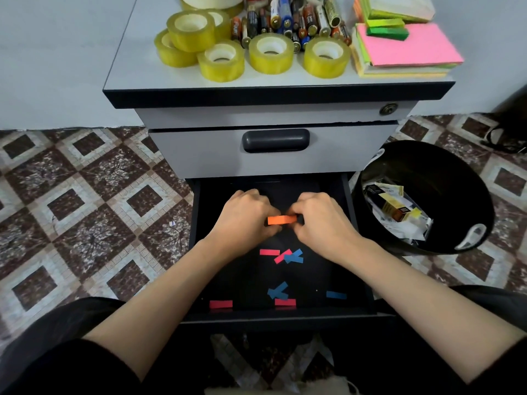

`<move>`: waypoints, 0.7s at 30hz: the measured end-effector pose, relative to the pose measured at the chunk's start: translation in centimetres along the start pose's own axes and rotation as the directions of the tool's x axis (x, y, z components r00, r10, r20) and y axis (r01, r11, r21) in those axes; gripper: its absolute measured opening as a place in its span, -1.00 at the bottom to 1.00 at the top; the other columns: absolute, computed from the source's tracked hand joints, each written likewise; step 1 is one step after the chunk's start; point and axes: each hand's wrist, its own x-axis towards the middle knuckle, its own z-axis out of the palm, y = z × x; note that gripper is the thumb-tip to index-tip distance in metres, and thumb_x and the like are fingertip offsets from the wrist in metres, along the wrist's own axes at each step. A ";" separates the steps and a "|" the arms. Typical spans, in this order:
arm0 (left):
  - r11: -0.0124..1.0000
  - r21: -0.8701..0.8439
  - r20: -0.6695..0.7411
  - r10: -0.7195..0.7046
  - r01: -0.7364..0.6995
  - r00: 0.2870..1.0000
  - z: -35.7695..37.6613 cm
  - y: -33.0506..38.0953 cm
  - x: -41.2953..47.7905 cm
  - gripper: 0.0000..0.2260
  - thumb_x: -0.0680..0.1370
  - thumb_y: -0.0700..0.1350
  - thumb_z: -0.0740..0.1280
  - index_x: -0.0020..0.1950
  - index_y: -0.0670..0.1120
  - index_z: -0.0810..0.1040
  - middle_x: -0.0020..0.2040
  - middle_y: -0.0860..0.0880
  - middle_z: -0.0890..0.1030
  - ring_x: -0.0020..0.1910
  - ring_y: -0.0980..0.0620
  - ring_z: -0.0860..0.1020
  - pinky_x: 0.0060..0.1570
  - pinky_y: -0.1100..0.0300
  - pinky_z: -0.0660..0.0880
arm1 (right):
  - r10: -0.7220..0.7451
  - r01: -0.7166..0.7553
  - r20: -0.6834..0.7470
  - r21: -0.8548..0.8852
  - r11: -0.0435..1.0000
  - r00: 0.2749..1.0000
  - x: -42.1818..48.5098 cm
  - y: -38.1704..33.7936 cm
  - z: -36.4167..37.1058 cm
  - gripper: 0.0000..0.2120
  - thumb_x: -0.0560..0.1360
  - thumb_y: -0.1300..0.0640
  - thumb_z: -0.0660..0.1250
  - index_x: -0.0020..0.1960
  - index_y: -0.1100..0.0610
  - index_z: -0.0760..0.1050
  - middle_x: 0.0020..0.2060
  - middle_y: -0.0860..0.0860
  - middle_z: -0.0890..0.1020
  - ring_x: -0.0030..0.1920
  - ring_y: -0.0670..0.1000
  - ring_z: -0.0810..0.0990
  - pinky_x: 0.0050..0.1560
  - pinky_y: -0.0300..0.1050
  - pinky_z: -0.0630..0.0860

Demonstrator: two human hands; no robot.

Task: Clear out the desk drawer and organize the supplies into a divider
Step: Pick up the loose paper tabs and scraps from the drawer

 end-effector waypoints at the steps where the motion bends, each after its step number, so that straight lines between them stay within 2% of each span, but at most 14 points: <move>1: 1.000 0.011 0.019 -0.015 0.015 1.000 -0.1 -0.1 -0.1 -0.80 0.54 0.01 0.30 0.11 0.02 0.63 -0.01 0.02 0.61 0.05 0.04 0.46 0.09 0.20 0.27 | -0.005 0.005 -0.002 0.005 1.000 1.000 0.0 0.0 -0.1 -0.78 0.53 0.20 0.27 0.13 0.16 0.60 0.03 0.06 0.56 -0.04 0.05 0.56 -0.05 -0.16 0.51; 5: 0.998 0.047 -0.012 -0.037 0.037 0.999 -0.5 0.2 -1.0 -0.81 0.54 -0.03 0.28 0.04 -0.02 0.65 -0.05 -0.04 0.62 0.05 -0.03 0.49 0.10 0.12 0.32 | -0.076 0.076 0.028 -0.015 0.997 0.997 -0.2 -0.2 -0.3 -0.79 0.54 0.22 0.23 0.07 0.18 0.61 -0.03 0.06 0.54 -0.08 0.06 0.54 -0.06 -0.11 0.51; 8: 0.992 0.116 0.019 -0.058 0.055 0.998 -1.5 0.8 -1.7 -0.78 0.56 0.00 0.23 0.06 0.00 0.65 -0.03 -0.03 0.62 0.05 -0.03 0.49 0.10 0.12 0.33 | -0.116 0.117 0.025 -0.011 0.993 0.993 -1.0 -0.9 -0.7 -0.77 0.55 0.22 0.22 0.12 0.17 0.59 -0.02 0.05 0.54 -0.05 0.05 0.54 -0.02 -0.09 0.51; 11: 0.987 0.154 0.022 -0.056 0.052 0.998 -3.2 1.4 -2.0 -0.75 0.57 0.05 0.21 0.12 0.06 0.62 0.01 0.00 0.61 0.08 -0.01 0.47 0.10 0.15 0.30 | -0.151 0.152 -0.033 0.024 0.988 0.988 -2.1 -1.5 -1.5 -0.72 0.53 0.23 0.25 0.23 0.17 0.51 0.01 0.06 0.57 0.01 0.05 0.56 0.04 -0.10 0.49; 14: 0.979 0.203 0.007 -0.031 0.029 0.999 -5.5 2.6 -2.1 -0.77 0.56 0.04 0.21 0.08 0.07 0.63 -0.02 0.04 0.62 0.07 0.02 0.49 0.04 0.19 0.27 | -0.156 0.157 -0.094 -0.005 0.988 0.983 -3.3 -1.8 -3.1 -0.79 0.51 0.22 0.27 0.12 0.19 0.56 -0.04 0.07 0.59 -0.02 0.09 0.56 0.01 -0.07 0.48; 17: 0.961 0.276 0.009 0.008 -0.010 1.000 -7.3 3.9 -2.2 -0.77 0.55 0.03 0.21 0.04 0.03 0.63 -0.05 0.04 0.63 0.06 0.02 0.49 -0.04 0.20 0.24 | -0.146 0.145 -0.127 -0.020 0.989 0.981 -4.1 -2.0 -5.1 -0.79 0.50 0.21 0.27 0.09 0.18 0.59 -0.04 0.09 0.60 -0.01 0.09 0.56 0.03 -0.05 0.47; 21: 0.955 0.297 -0.015 0.019 -0.014 1.000 -10.3 5.7 -1.6 -0.76 0.55 0.05 0.22 0.12 0.07 0.61 0.01 0.01 0.62 0.11 0.00 0.47 0.05 0.17 0.31 | -0.145 0.137 -0.171 -0.057 0.989 0.975 -4.8 -2.2 -8.5 -0.77 0.51 0.18 0.27 0.13 0.14 0.59 -0.03 0.08 0.58 0.01 0.09 0.54 -0.01 -0.08 0.45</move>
